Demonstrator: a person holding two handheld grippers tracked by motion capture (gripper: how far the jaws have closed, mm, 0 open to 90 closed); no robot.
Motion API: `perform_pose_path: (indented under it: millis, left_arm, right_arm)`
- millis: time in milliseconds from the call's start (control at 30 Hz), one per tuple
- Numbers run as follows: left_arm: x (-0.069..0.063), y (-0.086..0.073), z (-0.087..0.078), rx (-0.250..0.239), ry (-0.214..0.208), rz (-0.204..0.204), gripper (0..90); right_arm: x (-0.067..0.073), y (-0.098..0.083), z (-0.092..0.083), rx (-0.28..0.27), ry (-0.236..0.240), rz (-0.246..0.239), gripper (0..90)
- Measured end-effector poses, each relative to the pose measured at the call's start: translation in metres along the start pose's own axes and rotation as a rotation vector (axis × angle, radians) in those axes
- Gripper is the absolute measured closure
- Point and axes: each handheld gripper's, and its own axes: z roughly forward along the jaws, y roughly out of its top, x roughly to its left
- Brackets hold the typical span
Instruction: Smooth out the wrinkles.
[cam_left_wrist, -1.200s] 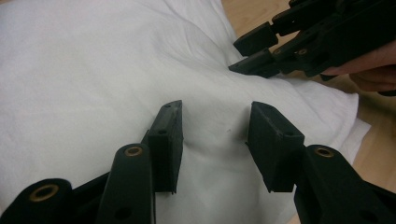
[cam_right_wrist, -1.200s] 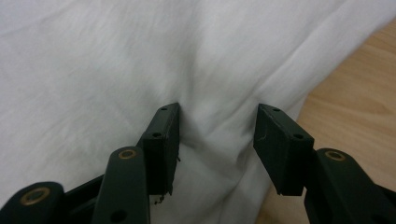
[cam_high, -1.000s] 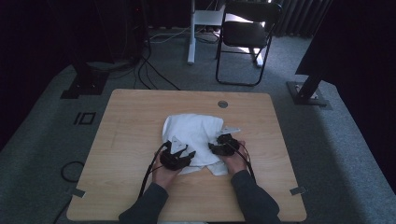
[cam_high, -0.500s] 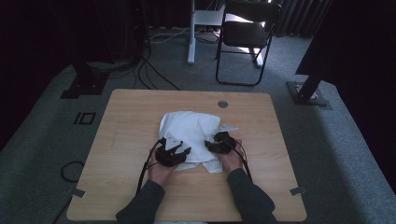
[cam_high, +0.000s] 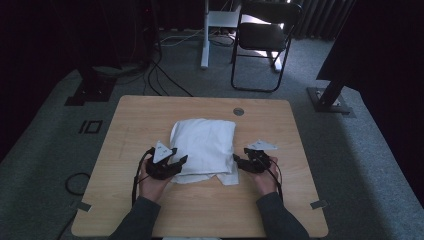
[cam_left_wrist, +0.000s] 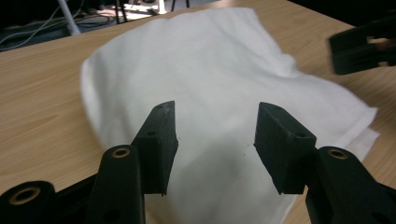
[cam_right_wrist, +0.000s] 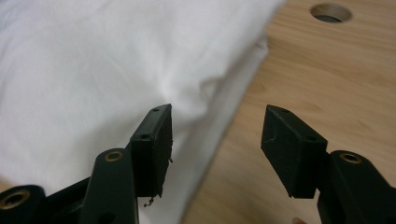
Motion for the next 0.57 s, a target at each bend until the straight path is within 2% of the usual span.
perform_pose_path:
  millis: [67,100,167,267,300,367,567]
  left_arm:
    - [0.010,-0.008,-0.004,0.011,0.025,-0.013,48.7]
    - [0.010,-0.008,-0.004,0.011,0.025,-0.013,48.7]
    - [0.020,-0.016,-0.007,0.036,0.051,-0.028,48.6]
    - [0.026,-0.020,-0.010,0.037,0.066,-0.039,48.6]
    - [0.030,-0.022,-0.013,0.037,0.078,-0.052,48.6]
    - [0.034,-0.024,-0.015,0.033,0.087,-0.067,48.7]
    - [0.037,-0.025,-0.017,0.032,0.092,-0.074,48.7]
  right_arm:
    - [-0.004,-0.007,-0.007,-0.004,-0.010,0.009,42.6]
    - [-0.004,-0.007,-0.007,-0.004,-0.010,0.009,42.6]
    - [-0.011,-0.019,-0.015,0.006,-0.030,0.026,42.5]
    - [-0.016,-0.025,-0.020,0.009,-0.042,0.038,42.3]
    - [-0.021,-0.030,-0.025,0.006,-0.050,0.059,42.3]
    - [-0.025,-0.034,-0.028,0.003,-0.060,0.076,42.3]
    - [-0.031,-0.036,-0.029,0.002,-0.068,0.094,42.4]
